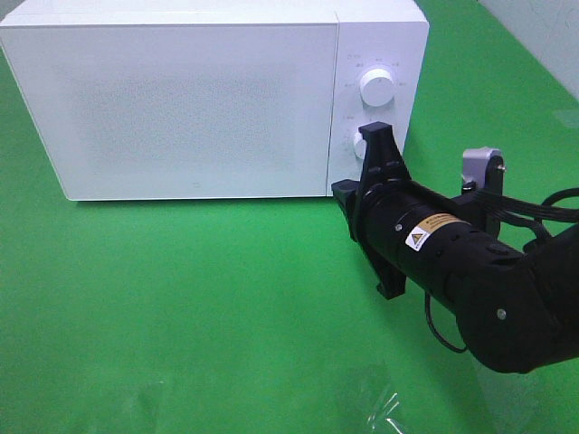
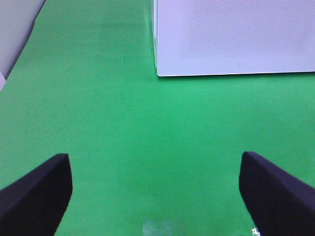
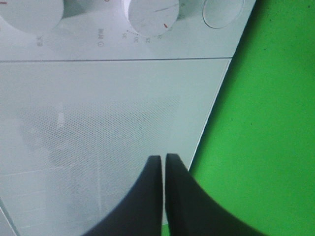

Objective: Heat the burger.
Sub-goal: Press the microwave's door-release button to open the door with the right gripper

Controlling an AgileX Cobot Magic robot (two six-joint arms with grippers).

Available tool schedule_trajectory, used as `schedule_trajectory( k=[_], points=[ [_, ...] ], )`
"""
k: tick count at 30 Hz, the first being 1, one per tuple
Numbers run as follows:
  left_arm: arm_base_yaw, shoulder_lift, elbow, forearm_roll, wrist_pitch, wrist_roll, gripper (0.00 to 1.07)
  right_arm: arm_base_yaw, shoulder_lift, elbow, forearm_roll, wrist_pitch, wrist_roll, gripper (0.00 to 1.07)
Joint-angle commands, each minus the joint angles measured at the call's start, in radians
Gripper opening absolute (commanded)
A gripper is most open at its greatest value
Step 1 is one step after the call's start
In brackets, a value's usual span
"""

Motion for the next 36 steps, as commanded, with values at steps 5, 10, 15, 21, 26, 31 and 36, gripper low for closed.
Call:
schedule_trajectory(
  k=[5,10,15,21,26,31,36],
  points=[
    [0.004,-0.020,0.002,-0.004,-0.014,-0.002,0.85,-0.007,0.012,-0.011,0.001,0.005,0.124,0.00],
    [0.004,-0.020,0.002,-0.004,-0.014,-0.002,0.85,-0.007,0.063,-0.039,0.060,0.001,0.125,0.00],
    [0.004,-0.020,0.002,-0.004,-0.014,-0.002,0.85,-0.028,0.120,-0.080,0.068,0.002,0.125,0.00],
    [0.004,-0.020,0.002,-0.004,-0.014,-0.002,0.85,-0.079,0.155,-0.128,0.070,0.003,0.113,0.00],
    [0.004,-0.020,0.002,-0.004,-0.014,-0.002,0.85,-0.101,0.189,-0.172,0.120,0.013,0.090,0.00],
    [0.004,-0.020,0.002,-0.004,-0.014,-0.002,0.85,-0.101,0.230,-0.228,0.214,0.033,0.011,0.00],
    [0.004,-0.020,0.002,-0.004,-0.014,-0.002,0.85,-0.111,0.271,-0.271,0.230,0.052,0.001,0.00]
  ],
)
